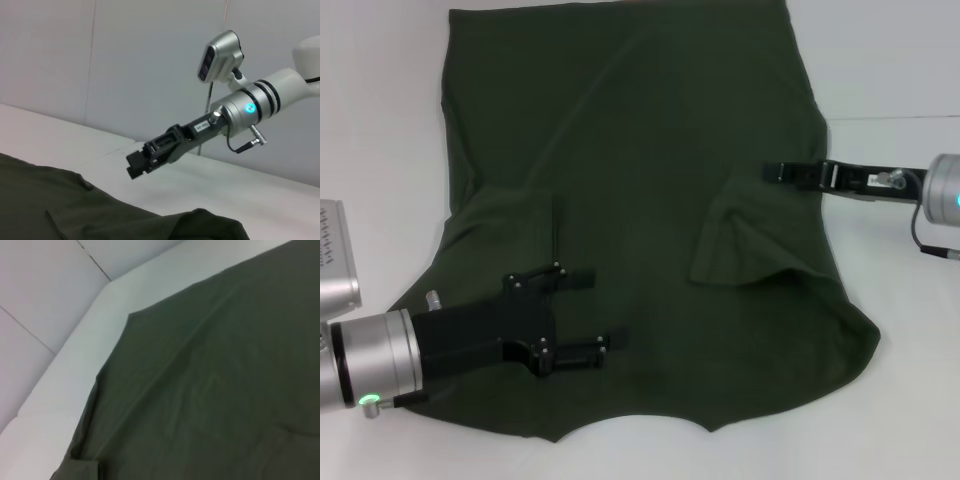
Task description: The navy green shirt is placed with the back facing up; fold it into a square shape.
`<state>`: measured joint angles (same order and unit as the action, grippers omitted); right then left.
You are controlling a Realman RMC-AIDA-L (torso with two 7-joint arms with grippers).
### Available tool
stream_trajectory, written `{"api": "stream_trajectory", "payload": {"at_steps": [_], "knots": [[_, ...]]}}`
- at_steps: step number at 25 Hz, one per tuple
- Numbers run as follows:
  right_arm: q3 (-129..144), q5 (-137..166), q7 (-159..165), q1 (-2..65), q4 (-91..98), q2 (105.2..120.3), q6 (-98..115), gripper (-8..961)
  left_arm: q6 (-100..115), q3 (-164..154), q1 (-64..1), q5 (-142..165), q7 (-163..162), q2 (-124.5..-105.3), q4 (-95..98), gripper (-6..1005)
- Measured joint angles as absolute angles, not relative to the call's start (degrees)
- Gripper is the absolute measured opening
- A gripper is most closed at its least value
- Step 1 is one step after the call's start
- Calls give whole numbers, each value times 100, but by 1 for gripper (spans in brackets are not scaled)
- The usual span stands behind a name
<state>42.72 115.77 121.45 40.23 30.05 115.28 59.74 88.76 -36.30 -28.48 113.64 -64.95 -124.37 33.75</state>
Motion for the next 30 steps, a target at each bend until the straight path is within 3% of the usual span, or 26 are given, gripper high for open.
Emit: {"api": "stream_trajectory", "payload": {"at_steps": [6,14,23,30], "knots": [[4230,11561,12155,3907,3032,11488,6230,709,8876,-3630,-2848,11364,-6520,-12437,3375,888],[4174,11542,12002,3804,3039,11426,6760,710,8890,-3480,-2842,11364,-7175,-12431,3375,887],[4001,11122,10851,3698,2948,11624,7574,695,8826,-2836,-2417,11427,-8332,-12418,3708,888],[4057,11115,10302,3729,2890,11867,7733,730,8518,-2222,-2188,11918,-8516,-12402,4127,888]]}}
